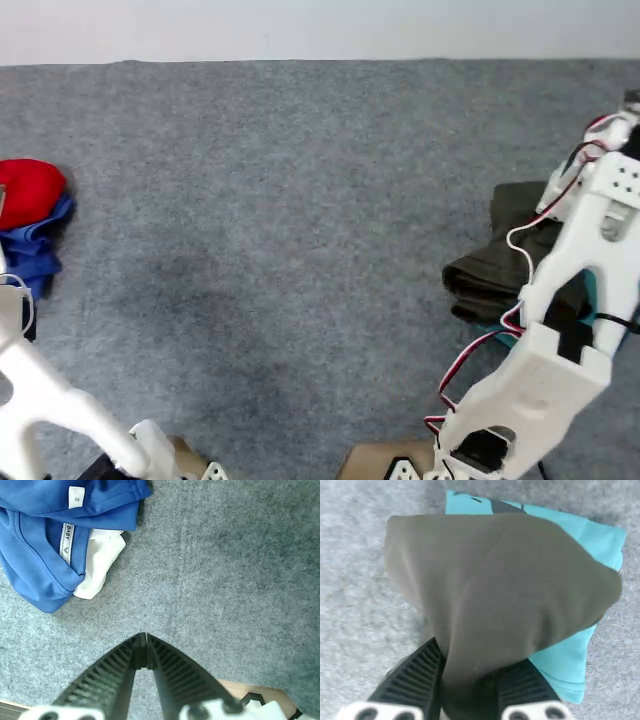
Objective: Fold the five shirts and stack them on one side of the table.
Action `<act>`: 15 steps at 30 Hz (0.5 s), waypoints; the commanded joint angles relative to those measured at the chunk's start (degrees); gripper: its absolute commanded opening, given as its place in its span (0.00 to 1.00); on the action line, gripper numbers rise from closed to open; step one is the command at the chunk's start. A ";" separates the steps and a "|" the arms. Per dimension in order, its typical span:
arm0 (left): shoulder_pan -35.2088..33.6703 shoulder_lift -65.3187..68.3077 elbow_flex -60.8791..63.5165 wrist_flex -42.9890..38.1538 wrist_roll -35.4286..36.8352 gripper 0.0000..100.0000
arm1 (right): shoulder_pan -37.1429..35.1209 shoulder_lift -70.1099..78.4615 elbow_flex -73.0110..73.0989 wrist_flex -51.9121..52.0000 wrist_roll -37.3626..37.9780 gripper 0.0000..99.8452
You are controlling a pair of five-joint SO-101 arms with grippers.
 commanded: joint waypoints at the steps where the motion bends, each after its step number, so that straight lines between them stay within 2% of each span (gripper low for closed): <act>1: 0.18 -1.76 -1.71 -0.53 0.44 0.01 | 2.59 1.63 -0.44 -0.22 1.14 0.01; 15: 0.26 -1.49 -1.71 -0.70 0.44 0.01 | 6.73 10.68 -0.53 -6.81 10.02 0.01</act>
